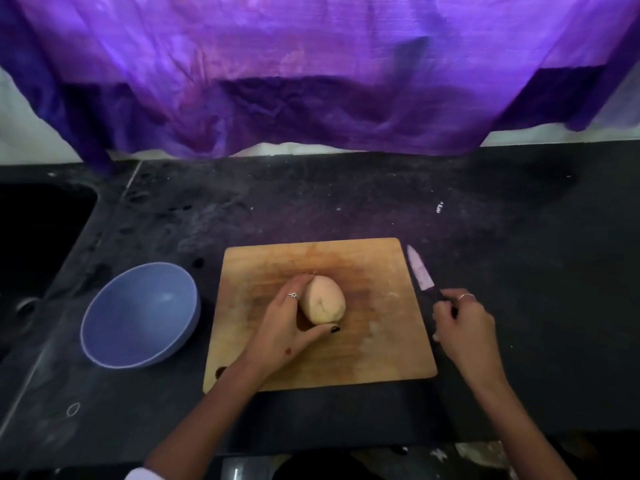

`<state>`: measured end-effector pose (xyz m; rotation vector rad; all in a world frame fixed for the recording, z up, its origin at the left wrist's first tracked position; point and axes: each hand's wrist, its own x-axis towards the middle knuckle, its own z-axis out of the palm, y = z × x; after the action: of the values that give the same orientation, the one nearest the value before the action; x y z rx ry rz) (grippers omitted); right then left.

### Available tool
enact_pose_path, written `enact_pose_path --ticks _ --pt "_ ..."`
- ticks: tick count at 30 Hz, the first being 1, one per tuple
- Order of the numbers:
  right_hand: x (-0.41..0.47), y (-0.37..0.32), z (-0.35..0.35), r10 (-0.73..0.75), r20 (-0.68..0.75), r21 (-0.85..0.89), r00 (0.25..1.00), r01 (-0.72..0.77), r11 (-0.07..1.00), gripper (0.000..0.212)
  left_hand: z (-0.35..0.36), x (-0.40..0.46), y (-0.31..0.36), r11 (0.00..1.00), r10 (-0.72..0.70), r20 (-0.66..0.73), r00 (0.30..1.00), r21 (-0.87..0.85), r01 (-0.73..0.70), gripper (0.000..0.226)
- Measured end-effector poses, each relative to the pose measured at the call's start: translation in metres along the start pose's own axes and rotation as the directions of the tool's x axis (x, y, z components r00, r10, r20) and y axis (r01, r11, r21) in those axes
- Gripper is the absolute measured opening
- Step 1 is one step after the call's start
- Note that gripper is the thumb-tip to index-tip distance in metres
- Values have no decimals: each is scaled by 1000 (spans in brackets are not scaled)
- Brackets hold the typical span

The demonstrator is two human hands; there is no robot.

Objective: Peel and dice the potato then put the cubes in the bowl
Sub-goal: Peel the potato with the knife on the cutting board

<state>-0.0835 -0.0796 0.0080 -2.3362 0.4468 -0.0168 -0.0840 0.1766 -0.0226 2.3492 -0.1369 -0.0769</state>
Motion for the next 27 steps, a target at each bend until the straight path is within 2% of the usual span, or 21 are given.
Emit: enact_pose_path --ticks 3,6,10,12,27 --pt "-17 -25 8 -39 122 22 992 36 999 19 0 -2 -5 999 37 -20 999 -35 -37 83" --pt "-36 -52 18 -152 232 52 961 144 988 26 -1 -3 -10 996 57 -5 998 -68 -57 83" --pt "-49 -75 26 -262 262 -96 929 295 951 41 1 -4 -14 986 50 -22 999 -156 -53 84" --pt "-53 -83 28 -264 289 -164 920 320 933 42 2 -5 -14 974 32 -38 999 -225 -40 85" --pt "-41 -132 18 -202 420 -497 885 410 765 25 4 0 -27 957 105 -36 994 -267 -111 82"
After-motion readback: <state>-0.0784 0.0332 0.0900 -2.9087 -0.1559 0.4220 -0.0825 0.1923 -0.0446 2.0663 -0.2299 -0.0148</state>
